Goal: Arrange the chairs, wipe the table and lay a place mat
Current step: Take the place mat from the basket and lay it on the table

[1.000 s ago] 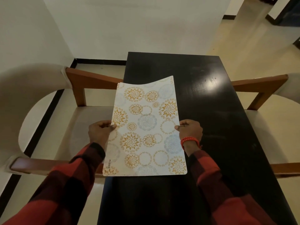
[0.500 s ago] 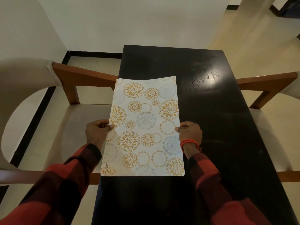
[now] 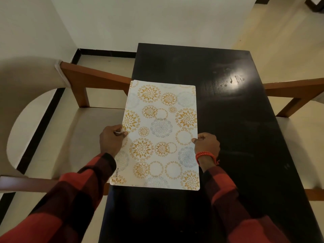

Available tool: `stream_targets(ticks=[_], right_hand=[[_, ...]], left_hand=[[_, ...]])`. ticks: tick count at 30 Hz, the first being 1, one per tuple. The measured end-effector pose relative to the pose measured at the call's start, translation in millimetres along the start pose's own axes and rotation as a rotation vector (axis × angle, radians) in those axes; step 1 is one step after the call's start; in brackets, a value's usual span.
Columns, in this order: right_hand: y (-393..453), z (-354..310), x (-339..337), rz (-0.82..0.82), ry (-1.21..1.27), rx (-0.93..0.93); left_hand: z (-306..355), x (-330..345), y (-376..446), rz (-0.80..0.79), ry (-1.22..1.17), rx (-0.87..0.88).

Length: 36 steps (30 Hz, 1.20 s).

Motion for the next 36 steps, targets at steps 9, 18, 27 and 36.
stream_targets(ticks=[9, 18, 27, 36], right_hand=[[-7, -6, -4, -0.01, -0.088, -0.033], [-20, -6, -9, -0.053, 0.046, -0.06], [-22, -2, -14, -0.125, 0.26, 0.054], [-36, -27, -36, -0.055, 0.371, 0.066]], left_hand=[[23, -9, -5, -0.139, 0.217, 0.03], [33, -11, -17, -0.161, 0.272, 0.048], [33, -22, -18, -0.258, 0.147, 0.035], [44, -42, -39, -0.146, -0.115, -0.011]])
Point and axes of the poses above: each hand's wrist, its own y-axis towards the middle knuckle, its own x-axis out of the palm, z = x × y, the point moved 2 cm from there along y, towards the middle knuckle, and after that the axes turned 12 degrees about y, right-handed, at the moved point
